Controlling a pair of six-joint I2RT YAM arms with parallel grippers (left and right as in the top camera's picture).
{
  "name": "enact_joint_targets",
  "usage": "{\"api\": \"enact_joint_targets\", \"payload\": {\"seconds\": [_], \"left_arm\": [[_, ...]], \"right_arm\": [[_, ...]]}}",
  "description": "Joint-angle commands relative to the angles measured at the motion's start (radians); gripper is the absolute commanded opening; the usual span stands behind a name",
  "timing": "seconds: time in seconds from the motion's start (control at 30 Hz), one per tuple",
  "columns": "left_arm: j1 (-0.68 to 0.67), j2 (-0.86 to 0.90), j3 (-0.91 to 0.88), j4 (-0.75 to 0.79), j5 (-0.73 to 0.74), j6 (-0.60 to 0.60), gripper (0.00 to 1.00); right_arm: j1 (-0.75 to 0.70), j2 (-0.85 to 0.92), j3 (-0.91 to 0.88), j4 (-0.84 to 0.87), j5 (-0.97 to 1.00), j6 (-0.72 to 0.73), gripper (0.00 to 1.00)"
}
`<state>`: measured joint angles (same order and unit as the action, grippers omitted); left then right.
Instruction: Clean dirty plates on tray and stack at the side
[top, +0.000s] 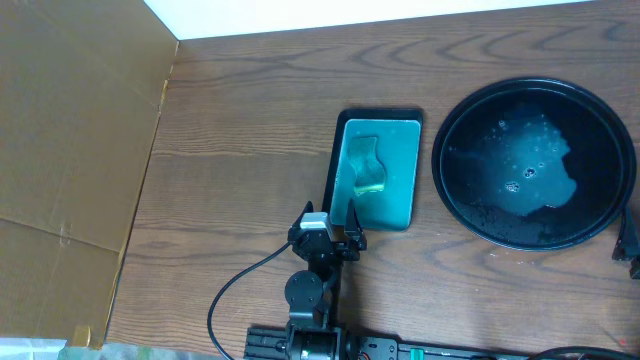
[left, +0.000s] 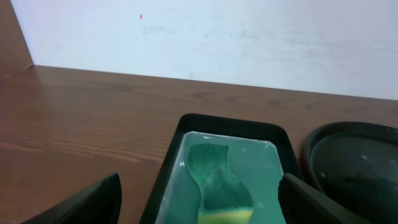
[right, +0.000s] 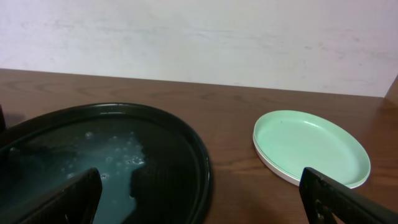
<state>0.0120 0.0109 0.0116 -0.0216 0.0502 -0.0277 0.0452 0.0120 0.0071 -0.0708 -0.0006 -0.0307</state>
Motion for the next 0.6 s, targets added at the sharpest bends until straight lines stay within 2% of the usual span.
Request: {"api": "enact_joint_targets", "payload": {"seconds": [0.0, 0.27, 0.57], "left_arm": [[-0.003, -0.01, -0.008, -0.051, -0.016, 0.022, 0.81], [-0.01, -0.01, -0.008, -0.051, -0.013, 0.099, 0.8], [-0.01, -0.01, -0.008, -0.049, -0.013, 0.102, 0.81]], "right_arm": [[-0.01, -0.006, -0.002, -0.005, 0.0, -0.008, 0.99], [-0.01, -0.006, -0.002, -0.005, 0.0, -0.008, 0.99], [-0.01, -0.006, -0.002, -0.005, 0.0, -0.008, 0.99]]}}
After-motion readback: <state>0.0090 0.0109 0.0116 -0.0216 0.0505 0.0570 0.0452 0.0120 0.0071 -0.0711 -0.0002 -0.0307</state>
